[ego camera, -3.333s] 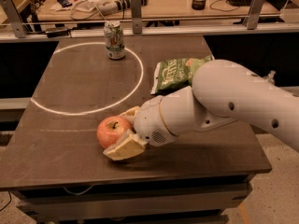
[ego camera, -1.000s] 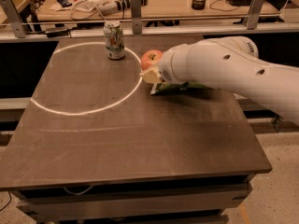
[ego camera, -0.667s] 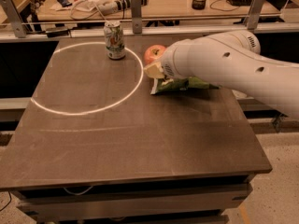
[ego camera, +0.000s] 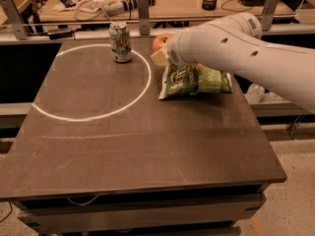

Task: Move apple near 7up can

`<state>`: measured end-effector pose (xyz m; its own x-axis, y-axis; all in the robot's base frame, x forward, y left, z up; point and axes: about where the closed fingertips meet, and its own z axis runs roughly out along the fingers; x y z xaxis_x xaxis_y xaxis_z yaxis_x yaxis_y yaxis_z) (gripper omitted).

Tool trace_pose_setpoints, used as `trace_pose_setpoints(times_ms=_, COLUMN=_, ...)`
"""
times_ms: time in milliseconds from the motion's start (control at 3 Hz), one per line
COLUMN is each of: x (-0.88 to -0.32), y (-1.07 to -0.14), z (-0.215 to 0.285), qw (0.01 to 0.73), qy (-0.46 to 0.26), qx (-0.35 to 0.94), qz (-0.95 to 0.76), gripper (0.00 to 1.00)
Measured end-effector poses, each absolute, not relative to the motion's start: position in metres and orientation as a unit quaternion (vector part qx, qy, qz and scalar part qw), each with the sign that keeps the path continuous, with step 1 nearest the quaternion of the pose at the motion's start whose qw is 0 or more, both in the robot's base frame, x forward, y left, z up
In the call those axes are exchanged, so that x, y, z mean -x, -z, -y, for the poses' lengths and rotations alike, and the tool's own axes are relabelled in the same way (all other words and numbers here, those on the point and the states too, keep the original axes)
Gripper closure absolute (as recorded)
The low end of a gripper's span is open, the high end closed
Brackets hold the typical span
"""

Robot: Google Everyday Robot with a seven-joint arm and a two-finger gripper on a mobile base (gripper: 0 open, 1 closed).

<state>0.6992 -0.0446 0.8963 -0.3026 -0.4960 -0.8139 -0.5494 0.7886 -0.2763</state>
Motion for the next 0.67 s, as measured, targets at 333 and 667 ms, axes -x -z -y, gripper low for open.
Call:
trace_pose_setpoints(times_ms=333, x=-0.725, y=-0.892, z=0.027, qw=0.486, qy=-0.065, qx=0.312, qz=-0.814, gripper=1.0)
trace_pose_setpoints(times_ms=667, x=-0.743, y=-0.886, z=0.011, qw=0.469, qy=-0.107, qx=0.297, qz=-0.825, gripper=1.0)
